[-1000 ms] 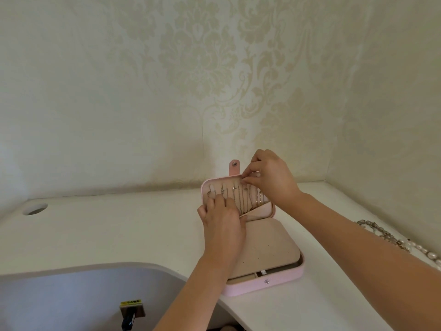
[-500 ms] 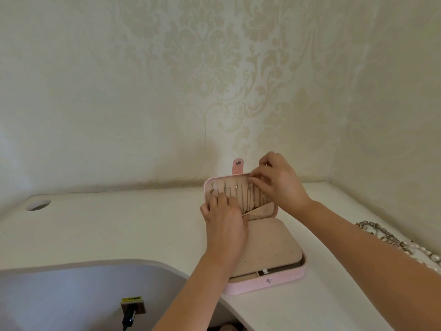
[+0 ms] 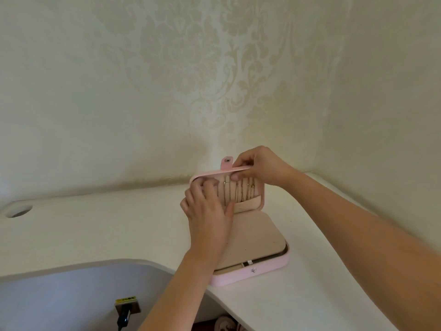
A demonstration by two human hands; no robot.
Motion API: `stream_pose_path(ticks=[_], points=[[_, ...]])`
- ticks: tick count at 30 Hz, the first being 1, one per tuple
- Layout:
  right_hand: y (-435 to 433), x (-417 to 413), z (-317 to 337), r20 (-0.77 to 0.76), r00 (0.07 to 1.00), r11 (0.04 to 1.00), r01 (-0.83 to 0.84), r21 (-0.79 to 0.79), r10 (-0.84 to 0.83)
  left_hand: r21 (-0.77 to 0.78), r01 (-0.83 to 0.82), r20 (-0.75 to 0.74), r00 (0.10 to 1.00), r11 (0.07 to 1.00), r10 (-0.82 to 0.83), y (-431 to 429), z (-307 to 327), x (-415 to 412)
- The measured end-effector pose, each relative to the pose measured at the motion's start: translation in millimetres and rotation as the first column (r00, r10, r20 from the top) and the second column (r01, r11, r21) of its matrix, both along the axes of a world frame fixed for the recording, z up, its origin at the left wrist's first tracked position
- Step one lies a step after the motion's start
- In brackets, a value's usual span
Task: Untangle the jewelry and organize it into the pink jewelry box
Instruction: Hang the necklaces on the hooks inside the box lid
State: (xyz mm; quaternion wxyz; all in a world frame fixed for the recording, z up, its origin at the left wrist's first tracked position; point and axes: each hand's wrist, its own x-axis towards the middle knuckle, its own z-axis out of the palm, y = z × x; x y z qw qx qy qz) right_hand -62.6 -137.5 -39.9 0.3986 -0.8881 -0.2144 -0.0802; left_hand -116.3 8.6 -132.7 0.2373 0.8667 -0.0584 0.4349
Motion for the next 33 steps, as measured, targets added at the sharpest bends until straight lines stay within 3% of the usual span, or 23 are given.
stream_pose_path(ticks=[3, 6, 9, 11, 18, 26, 30, 33], points=[[0, -2, 3, -0.005, 1.0, 1.0, -0.001, 0.011, 0.001, -0.167, 0.052, 0.036, 0.998, 0.985, -0.046, 1, 5, -6], [-2, -8, -2, -0.005, 0.999, 0.998, 0.032, 0.048, -0.032, -0.405, 0.062, -0.002, 0.998, 0.912, -0.069, 6, 8, -6], [-6, -15, -12, 0.028, 0.996, 0.995, 0.09, -0.05, -0.089, -0.549, 0.002, -0.231, 0.961, 0.836, -0.154, 15, 3, -1], [-13, -25, -19, 0.05, 0.996, 0.99, 0.075, -0.121, -0.069, -0.604, 0.02, -0.374, 0.876, 0.797, -0.305, 22, -5, 4], [-46, -76, -52, -0.191, 0.98, 0.93, -0.118, -0.347, 0.053, -0.703, 0.035, -0.404, 0.803, 0.711, -0.439, 23, -19, 12], [-72, -122, -40, -0.258, 0.966, 0.832, -0.14, -0.537, -0.003, -0.764, 0.109, -0.372, 0.732, 0.636, -0.571, -11, -17, -1], [-76, -140, -37, -0.204, 0.978, 0.761, -0.095, -0.642, -0.051, -0.781, 0.092, -0.367, 0.733, 0.618, -0.573, -15, -16, -5], [-73, -149, -41, -0.011, 1.0, 0.68, -0.001, -0.734, -0.01, -0.819, 0.094, -0.333, 0.725, 0.566, -0.602, -16, -13, -7]])
